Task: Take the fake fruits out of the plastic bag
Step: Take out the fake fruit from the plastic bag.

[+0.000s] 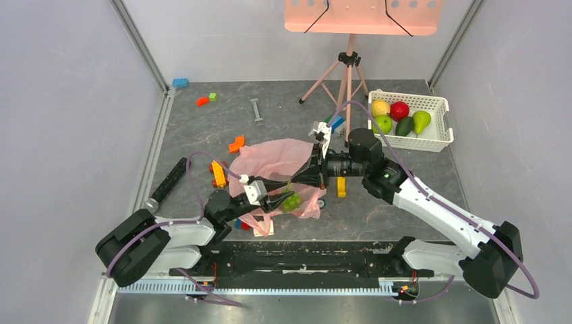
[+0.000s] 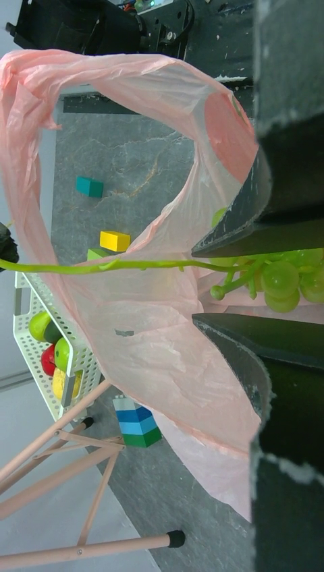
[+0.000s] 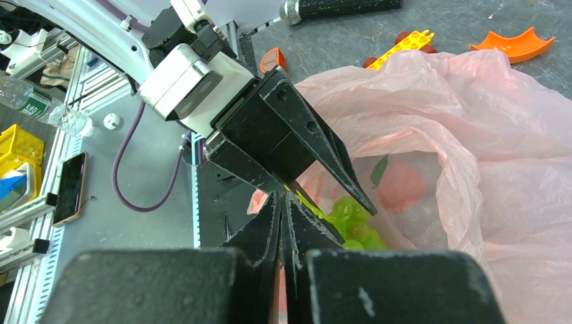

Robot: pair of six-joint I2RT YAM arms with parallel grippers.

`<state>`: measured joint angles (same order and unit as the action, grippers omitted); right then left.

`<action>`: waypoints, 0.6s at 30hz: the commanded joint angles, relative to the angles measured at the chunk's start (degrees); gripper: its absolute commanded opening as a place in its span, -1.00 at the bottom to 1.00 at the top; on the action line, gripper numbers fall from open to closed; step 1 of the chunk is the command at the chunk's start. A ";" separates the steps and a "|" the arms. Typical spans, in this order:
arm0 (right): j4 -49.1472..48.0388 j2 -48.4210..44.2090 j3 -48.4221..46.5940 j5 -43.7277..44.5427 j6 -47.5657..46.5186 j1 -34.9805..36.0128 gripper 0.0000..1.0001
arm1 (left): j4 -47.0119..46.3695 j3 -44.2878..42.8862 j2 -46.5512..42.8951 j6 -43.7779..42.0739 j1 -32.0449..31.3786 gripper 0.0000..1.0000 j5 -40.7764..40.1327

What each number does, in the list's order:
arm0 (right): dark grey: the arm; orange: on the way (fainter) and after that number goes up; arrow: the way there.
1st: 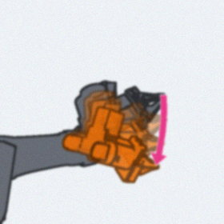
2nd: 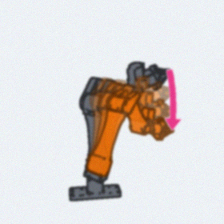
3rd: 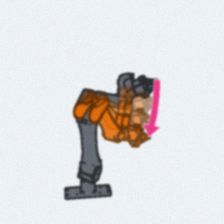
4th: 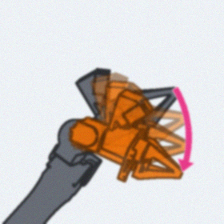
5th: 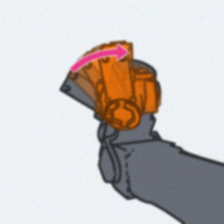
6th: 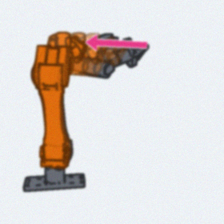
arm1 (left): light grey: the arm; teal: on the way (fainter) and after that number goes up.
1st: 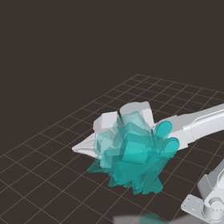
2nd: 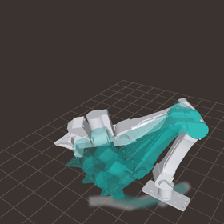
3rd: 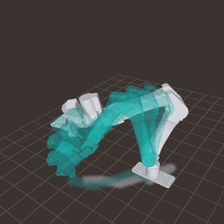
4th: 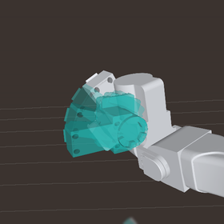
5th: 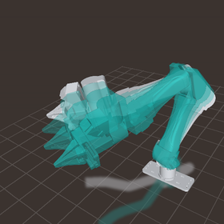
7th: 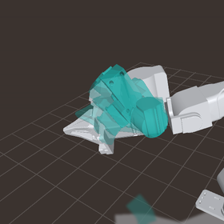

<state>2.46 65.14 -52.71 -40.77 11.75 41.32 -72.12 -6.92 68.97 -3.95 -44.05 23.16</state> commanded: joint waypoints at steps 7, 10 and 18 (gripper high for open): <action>-1.84 -2.11 -2.49 -1.02 -0.85 0.25 -1.00 | 1.78 -2.14 -1.02 -3.34 0.11 -0.33 1.84; -1.84 -2.15 -2.40 -0.80 -0.81 0.25 -1.00 | 2.85 -2.44 -1.24 -3.31 0.16 -0.60 2.39; -1.42 -3.38 -1.88 0.99 -1.26 0.18 -0.90 | 5.23 -3.78 -2.27 -2.42 0.13 -0.96 1.78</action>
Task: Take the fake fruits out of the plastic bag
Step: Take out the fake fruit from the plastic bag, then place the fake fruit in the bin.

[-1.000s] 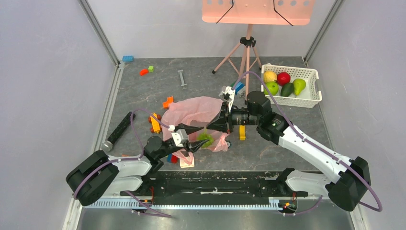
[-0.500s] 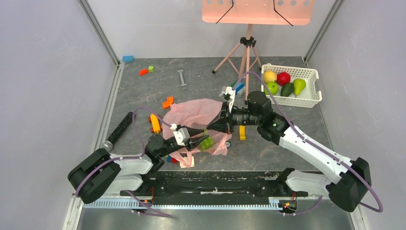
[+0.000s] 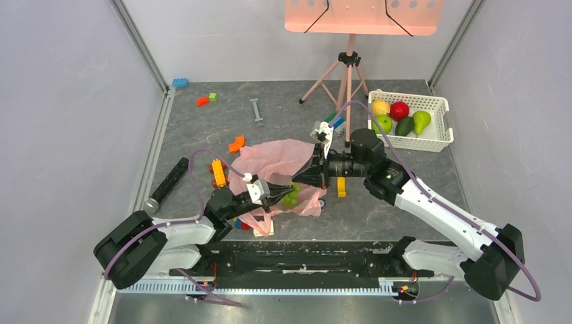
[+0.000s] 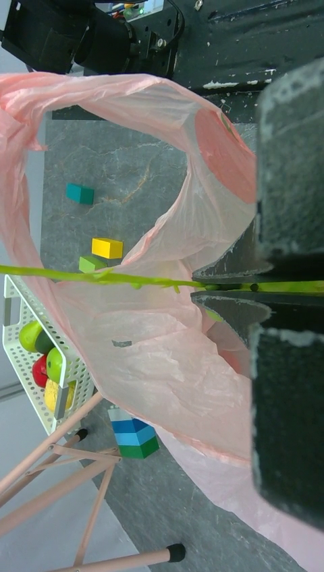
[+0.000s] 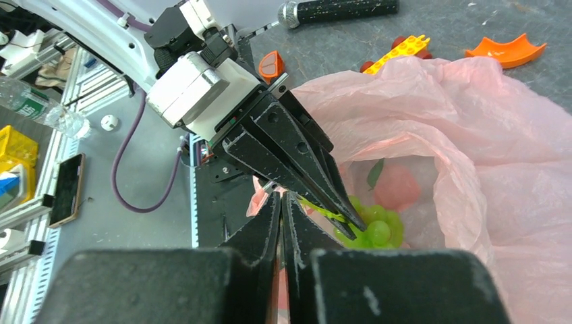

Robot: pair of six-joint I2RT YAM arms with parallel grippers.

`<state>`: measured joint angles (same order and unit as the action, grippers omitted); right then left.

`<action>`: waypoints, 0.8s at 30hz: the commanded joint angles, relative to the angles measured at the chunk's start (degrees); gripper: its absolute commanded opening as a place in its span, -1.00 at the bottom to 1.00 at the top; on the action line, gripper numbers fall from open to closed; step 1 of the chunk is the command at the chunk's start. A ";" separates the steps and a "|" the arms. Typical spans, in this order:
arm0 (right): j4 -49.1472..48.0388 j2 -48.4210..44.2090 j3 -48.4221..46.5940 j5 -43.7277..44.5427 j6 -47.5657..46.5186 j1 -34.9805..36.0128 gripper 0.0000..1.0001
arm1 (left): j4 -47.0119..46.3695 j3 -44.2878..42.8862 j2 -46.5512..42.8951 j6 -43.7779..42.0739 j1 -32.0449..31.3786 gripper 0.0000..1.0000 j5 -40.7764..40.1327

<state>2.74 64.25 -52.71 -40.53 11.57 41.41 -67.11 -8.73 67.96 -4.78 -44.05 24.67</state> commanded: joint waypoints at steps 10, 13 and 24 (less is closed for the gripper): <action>0.37 -8.85 1.56 16.55 -1.23 0.11 0.14 | 10.32 -5.69 -8.44 0.25 0.11 -0.96 -5.25; 1.13 -11.47 3.44 23.93 -0.05 0.09 0.19 | 14.13 -7.30 -11.37 1.78 0.11 -0.96 -7.18; 7.25 -12.51 10.91 37.08 4.83 0.08 0.18 | 31.89 -17.99 -19.57 6.73 0.11 -0.96 -9.96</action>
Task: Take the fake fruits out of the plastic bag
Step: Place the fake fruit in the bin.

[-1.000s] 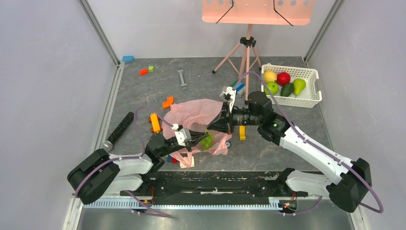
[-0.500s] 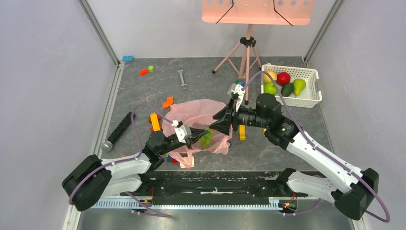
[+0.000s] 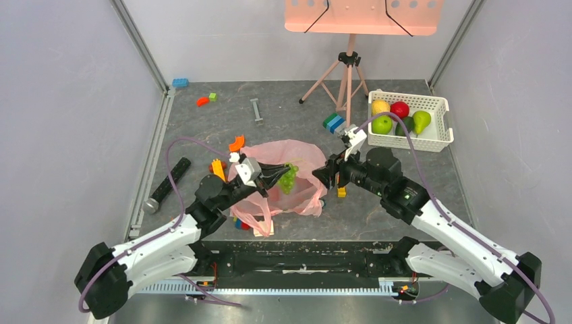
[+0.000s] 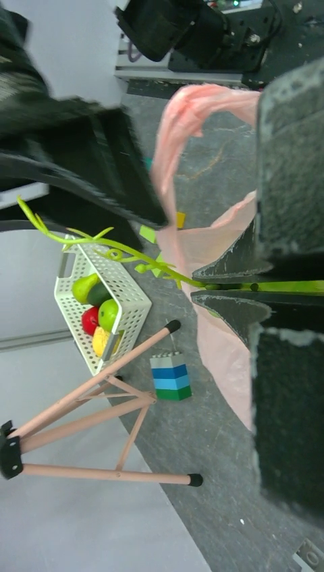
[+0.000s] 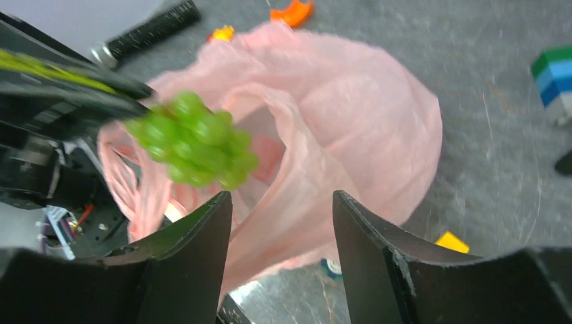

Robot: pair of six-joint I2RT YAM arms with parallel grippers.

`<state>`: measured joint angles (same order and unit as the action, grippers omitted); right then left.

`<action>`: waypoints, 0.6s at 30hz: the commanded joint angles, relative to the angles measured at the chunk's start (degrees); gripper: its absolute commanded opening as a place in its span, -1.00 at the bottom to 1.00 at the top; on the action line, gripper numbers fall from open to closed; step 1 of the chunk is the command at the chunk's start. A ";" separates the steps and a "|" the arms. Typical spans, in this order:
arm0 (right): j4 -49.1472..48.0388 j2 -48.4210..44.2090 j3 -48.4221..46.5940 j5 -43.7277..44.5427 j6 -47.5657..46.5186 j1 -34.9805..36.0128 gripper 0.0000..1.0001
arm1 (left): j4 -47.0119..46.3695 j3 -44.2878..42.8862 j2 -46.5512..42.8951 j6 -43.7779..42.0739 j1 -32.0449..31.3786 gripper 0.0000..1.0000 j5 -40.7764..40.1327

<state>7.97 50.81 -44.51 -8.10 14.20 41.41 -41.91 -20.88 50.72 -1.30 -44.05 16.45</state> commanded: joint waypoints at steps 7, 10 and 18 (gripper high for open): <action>0.64 1.29 8.65 5.89 4.63 0.08 0.14 | 19.46 -17.99 -2.55 7.67 0.11 -0.96 -6.38; -1.66 0.21 12.28 6.03 6.71 0.08 0.14 | 22.67 -24.74 1.07 10.94 0.02 -0.96 -9.79; -8.27 -5.26 22.30 4.51 12.34 0.06 0.14 | 29.00 -43.86 17.33 10.64 -2.38 -0.96 -10.81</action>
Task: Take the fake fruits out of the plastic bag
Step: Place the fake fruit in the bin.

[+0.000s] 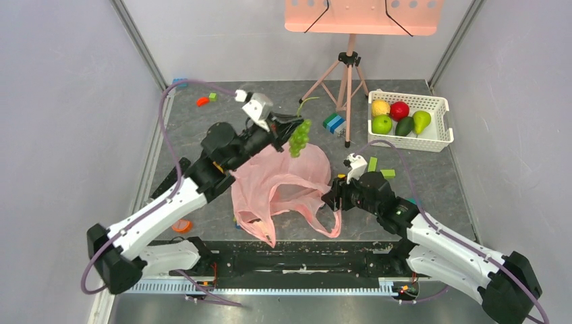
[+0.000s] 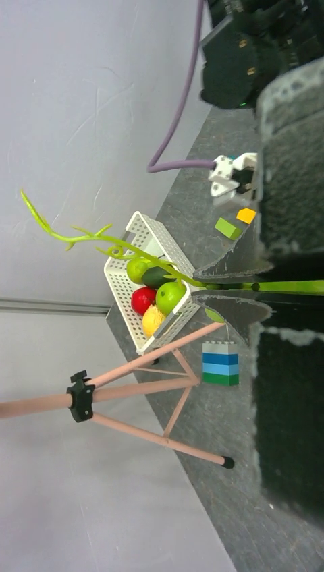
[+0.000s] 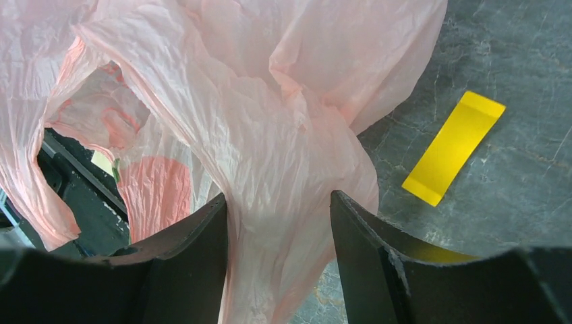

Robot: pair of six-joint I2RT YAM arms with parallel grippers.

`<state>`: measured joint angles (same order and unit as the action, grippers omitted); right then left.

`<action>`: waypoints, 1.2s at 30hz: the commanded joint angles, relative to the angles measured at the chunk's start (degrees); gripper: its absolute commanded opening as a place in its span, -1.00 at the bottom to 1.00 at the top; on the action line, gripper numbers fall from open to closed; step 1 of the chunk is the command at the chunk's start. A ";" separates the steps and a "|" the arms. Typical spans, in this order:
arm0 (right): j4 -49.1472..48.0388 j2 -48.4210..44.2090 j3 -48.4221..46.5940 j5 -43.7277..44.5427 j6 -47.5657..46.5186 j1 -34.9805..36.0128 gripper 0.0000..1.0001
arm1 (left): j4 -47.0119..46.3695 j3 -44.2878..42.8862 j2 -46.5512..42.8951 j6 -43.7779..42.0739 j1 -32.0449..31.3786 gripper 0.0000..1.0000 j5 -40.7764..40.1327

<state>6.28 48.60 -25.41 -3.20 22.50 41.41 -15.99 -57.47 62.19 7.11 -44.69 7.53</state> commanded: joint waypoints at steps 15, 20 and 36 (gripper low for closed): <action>-6.89 -11.35 10.70 0.07 8.85 0.08 0.14 | -0.30 -37.69 37.08 0.56 -4.69 -0.96 3.98; -6.44 -13.92 12.32 0.81 9.81 0.12 0.15 | -2.03 -47.46 47.00 -1.66 -4.71 -0.96 4.99; -9.49 -19.87 23.56 0.32 14.72 0.10 0.16 | -16.41 -82.35 80.93 -0.09 -4.70 -0.96 11.50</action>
<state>-0.05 30.00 -3.38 -3.14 35.18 41.41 -21.67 -133.19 137.08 5.52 -49.25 17.47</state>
